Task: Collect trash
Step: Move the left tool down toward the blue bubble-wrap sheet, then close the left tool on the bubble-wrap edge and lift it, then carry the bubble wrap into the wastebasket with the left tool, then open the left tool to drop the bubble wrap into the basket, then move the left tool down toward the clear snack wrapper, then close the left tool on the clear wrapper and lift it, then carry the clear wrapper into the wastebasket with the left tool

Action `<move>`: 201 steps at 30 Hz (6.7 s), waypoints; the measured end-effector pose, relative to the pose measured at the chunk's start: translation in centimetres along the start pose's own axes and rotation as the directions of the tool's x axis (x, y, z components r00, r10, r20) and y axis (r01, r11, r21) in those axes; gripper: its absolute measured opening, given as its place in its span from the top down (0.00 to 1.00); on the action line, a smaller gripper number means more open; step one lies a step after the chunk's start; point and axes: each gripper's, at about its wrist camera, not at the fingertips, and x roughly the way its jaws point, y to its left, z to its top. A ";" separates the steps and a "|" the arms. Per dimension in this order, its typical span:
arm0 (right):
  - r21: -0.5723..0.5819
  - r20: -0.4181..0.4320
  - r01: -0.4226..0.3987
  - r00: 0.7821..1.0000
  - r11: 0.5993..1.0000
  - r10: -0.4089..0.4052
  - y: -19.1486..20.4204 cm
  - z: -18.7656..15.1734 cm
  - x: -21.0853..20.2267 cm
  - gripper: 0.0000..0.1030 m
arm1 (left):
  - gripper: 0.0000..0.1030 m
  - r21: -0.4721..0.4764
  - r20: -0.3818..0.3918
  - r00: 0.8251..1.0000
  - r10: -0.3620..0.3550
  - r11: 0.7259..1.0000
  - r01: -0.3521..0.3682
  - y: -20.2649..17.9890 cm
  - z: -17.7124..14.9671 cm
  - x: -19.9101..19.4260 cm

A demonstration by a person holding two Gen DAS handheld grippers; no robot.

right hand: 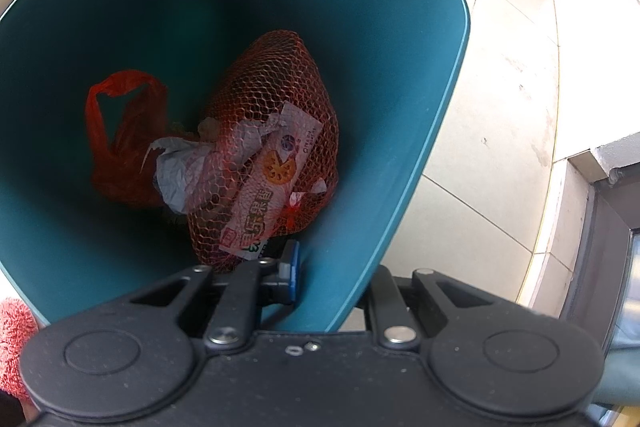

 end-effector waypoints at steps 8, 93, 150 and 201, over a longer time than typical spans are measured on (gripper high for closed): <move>0.004 0.010 0.004 1.000 1.000 -0.004 0.0 -0.2 0.0 0.87 | 0.23 -0.189 -0.135 0.989 -0.055 0.982 0.029 2.5 -3.7 5.4; 0.017 0.026 0.004 1.000 1.000 -0.005 0.2 -0.4 -0.6 0.87 | 0.97 0.476 -0.042 0.998 0.041 0.879 -0.016 -25.6 6.2 -4.9; 0.147 -0.086 0.112 0.991 0.983 -0.100 1.1 1.5 1.7 0.85 | 0.23 -0.660 -0.057 0.963 0.262 0.714 -0.234 23.9 17.7 5.8; 0.095 -0.030 0.089 0.996 0.991 -0.087 1.5 0.2 0.1 0.85 | 0.95 0.448 0.106 0.971 -0.213 0.882 0.144 -17.2 11.6 -20.0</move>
